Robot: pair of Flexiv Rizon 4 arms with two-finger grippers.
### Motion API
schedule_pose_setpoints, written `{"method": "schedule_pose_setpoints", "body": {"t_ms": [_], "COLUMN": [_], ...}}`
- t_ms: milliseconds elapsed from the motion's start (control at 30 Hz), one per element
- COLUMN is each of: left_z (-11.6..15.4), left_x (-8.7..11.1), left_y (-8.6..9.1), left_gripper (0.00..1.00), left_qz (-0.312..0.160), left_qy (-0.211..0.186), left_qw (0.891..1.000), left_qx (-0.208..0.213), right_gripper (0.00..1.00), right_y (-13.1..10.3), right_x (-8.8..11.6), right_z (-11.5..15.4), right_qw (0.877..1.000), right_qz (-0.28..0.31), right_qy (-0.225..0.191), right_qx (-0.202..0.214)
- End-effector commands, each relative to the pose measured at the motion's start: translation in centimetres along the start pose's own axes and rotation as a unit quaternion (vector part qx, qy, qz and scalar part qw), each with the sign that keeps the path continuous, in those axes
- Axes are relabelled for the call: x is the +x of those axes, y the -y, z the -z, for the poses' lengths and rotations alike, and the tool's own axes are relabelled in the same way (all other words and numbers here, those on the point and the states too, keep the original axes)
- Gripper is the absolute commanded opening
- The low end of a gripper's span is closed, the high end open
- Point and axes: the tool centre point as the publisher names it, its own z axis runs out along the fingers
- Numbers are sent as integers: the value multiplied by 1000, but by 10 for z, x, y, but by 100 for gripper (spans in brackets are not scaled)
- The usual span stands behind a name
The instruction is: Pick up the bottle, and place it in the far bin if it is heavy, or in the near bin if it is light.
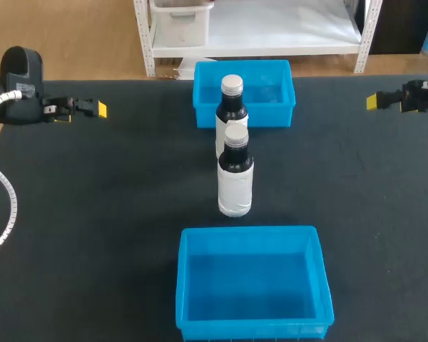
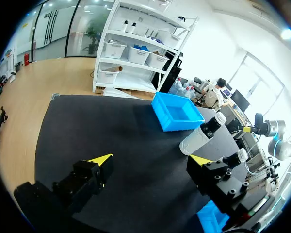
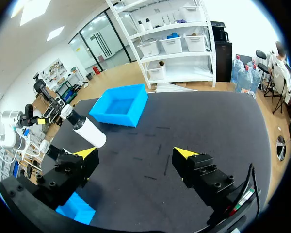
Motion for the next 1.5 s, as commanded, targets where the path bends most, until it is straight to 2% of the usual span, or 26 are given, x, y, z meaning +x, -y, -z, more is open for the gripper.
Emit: {"method": "schedule_pose_setpoints", "body": {"t_ms": [33,533,667,733,767,833,867,900,933,967,1000,1500], "left_z": [0,0,0,0,0,0,0,0,0,0,0,0], "left_x": [0,0,0,0,0,0,0,0,0,0,0,0], "left_y": [0,0,0,0,0,0,0,0,0,0,0,0], "left_gripper": [100,100,100,100,100,100,100,100,100,100,100,100], "left_qz": [0,0,0,0,0,0,0,0,0,0,0,0], "left_qy": [0,0,0,0,0,0,0,0,0,0,0,0], "left_qw": [1000,1000,1000,1000,1000,1000,1000,1000,1000,1000,1000,1000], "left_qx": [0,0,0,0,0,0,0,0,0,0,0,0], "right_gripper": [100,100,100,100,100,100,100,100,100,100,100,100], "right_y": [-1,-1,12,14,14,11,8,3,-3,-8,-9,-9], "right_x": [0,0,-7,-13,-16,-21,-22,-22,-20,-17,-15,-15], "right_z": [0,0,-3,-3,-3,-2,-2,0,3,7,10,10], "right_qw": [1000,1000,995,987,981,965,951,929,897,865,843,843], "right_qz": [0,0,88,139,166,213,242,274,308,338,352,352], "right_qy": [1,1,-39,-53,-59,-73,-85,-104,-129,-150,-173,-173], "right_qx": [2,2,-40,-58,-83,-133,-175,-228,-290,-338,-368,-368]}}
